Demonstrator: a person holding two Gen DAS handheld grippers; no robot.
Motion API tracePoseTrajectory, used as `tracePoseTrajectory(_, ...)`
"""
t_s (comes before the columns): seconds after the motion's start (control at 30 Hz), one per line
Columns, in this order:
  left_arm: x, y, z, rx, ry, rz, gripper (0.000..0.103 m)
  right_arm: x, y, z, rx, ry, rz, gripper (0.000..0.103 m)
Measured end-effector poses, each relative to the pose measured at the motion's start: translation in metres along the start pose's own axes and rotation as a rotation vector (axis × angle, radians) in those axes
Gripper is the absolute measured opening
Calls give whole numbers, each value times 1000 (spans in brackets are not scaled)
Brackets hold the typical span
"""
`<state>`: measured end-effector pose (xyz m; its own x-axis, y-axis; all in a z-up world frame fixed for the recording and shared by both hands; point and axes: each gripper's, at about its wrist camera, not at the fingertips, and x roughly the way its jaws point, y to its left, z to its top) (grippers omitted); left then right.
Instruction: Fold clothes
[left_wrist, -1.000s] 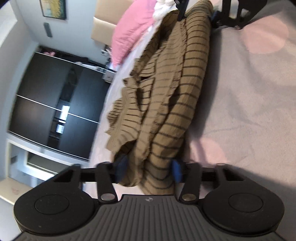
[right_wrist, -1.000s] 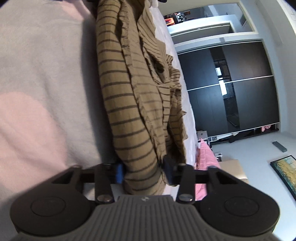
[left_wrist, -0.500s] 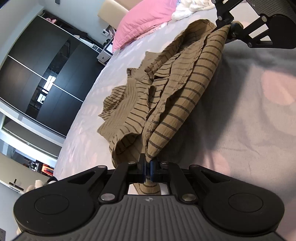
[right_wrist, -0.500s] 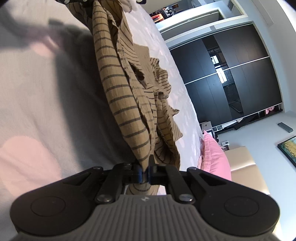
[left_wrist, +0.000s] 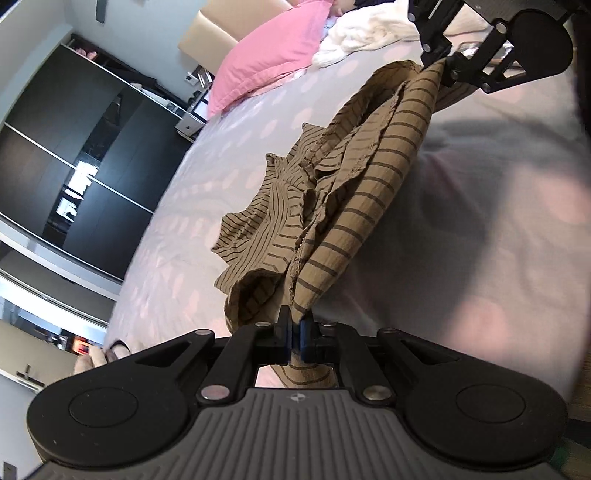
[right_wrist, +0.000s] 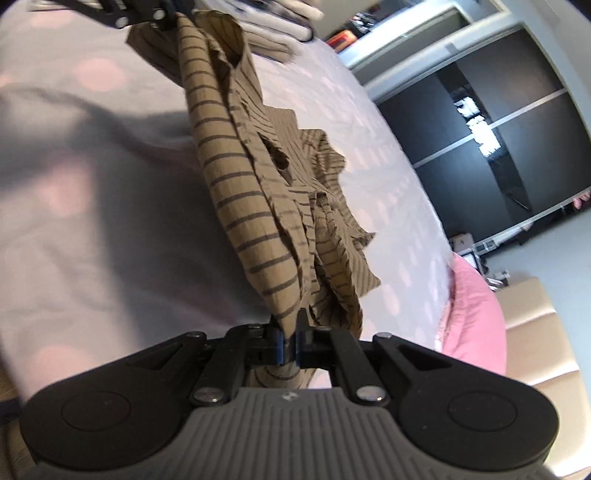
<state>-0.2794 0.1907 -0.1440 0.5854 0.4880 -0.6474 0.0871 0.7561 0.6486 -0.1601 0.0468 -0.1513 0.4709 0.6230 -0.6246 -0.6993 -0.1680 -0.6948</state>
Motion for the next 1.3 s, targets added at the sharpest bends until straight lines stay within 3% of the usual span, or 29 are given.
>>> tracePoseTrajectory(0.2, -21, -15, -16, -72, 32, -132, 2, -37, 34, -22, -26, 22, 130, 6)
tracePoseTrajectory(0.47, 6, -29, -29, -138, 112, -262, 2, 4, 46, -32, 17, 66, 252, 6)
tracePoseTrajectory(0.63, 11, -36, -36, -190, 152, -301, 4, 15, 47, -33, 36, 80, 281, 9)
tracePoseTrajectory(0.83, 2, -20, -40, -324, 144, -359, 16, 0, 39, -32, 78, 58, 277, 20)
tracePoseTrajectory(0.9, -8, -13, -42, -374, 115, -381, 20, -11, 29, -32, 119, 21, 276, 34)
tracePoseTrajectory(1.07, -28, 17, -43, -607, 41, -417, 37, -32, -20, -35, 362, -57, 290, 40)
tracePoseTrajectory(1.2, -28, 52, -43, -769, 16, -387, 39, -41, -48, -37, 501, -82, 251, 40)
tracePoseTrajectory(1.3, -22, 83, -43, -895, 10, -365, 43, -29, -70, -31, 525, -92, 218, 40)
